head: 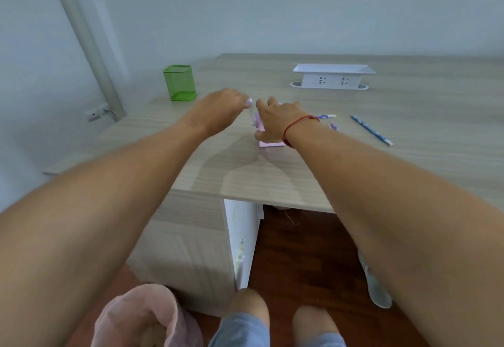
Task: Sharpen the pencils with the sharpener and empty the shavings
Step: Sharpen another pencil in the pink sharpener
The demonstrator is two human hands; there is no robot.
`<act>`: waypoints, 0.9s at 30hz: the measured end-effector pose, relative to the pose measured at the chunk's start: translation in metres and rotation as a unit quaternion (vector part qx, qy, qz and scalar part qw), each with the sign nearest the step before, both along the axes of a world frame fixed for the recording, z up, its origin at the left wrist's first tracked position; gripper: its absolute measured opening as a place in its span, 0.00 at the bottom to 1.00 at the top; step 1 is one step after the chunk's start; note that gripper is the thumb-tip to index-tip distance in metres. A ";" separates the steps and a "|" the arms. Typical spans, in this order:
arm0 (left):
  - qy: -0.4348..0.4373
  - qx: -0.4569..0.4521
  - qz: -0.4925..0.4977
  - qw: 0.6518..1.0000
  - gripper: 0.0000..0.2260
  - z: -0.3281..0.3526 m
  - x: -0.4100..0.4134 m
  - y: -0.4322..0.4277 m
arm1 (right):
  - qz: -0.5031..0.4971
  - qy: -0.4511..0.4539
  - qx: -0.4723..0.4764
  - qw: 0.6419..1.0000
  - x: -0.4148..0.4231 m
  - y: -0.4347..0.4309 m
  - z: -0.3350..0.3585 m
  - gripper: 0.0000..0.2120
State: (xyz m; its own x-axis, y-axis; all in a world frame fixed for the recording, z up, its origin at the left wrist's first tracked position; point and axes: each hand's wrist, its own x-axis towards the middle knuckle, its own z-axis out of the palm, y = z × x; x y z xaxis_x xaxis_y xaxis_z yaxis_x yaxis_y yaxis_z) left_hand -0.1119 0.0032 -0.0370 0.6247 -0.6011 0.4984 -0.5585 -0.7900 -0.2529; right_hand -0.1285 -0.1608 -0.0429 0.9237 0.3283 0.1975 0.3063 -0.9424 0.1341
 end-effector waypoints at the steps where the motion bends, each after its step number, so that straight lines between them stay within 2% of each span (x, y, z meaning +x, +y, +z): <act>1: 0.000 -0.009 -0.022 1.000 0.07 -0.005 -0.009 0.003 | -0.002 0.004 0.003 1.000 0.000 0.000 0.000 0.27; 4: 0.056 -0.017 -0.039 0.998 0.08 -0.034 -0.036 0.000 | -0.010 0.018 0.009 1.000 0.001 -0.001 0.003 0.27; 7: 0.143 -0.019 0.038 0.989 0.11 -0.058 -0.033 -0.008 | 0.003 0.005 0.002 1.000 0.001 -0.001 0.000 0.27; 10: 0.212 -0.059 0.086 0.972 0.14 -0.061 -0.008 -0.014 | 0.009 -0.003 0.000 1.000 0.003 -0.003 -0.002 0.28; 12: 0.200 -0.082 0.121 0.969 0.14 -0.063 0.007 -0.017 | 0.018 -0.012 -0.003 1.000 0.004 -0.004 -0.004 0.29; 16: 0.120 -0.096 0.154 0.976 0.11 -0.069 0.018 -0.019 | 0.024 -0.018 -0.005 1.000 0.004 -0.006 -0.003 0.28; 19: 0.113 -0.097 0.155 0.977 0.11 -0.071 0.013 -0.017 | 0.019 -0.025 -0.009 0.999 -0.004 -0.001 -0.002 0.28; 22: 0.129 -0.150 0.153 0.968 0.11 -0.069 0.000 -0.014 | 0.014 -0.029 0.002 0.999 -0.014 0.006 -0.002 0.28; 25: 0.133 -0.172 0.168 0.962 0.10 -0.068 -0.014 -0.007 | 0.026 -0.006 0.055 0.998 -0.024 0.014 0.001 0.33; 27: 0.129 -0.153 0.184 0.962 0.11 -0.067 -0.020 0.000 | 0.029 0.047 0.130 0.990 -0.028 0.014 0.009 0.38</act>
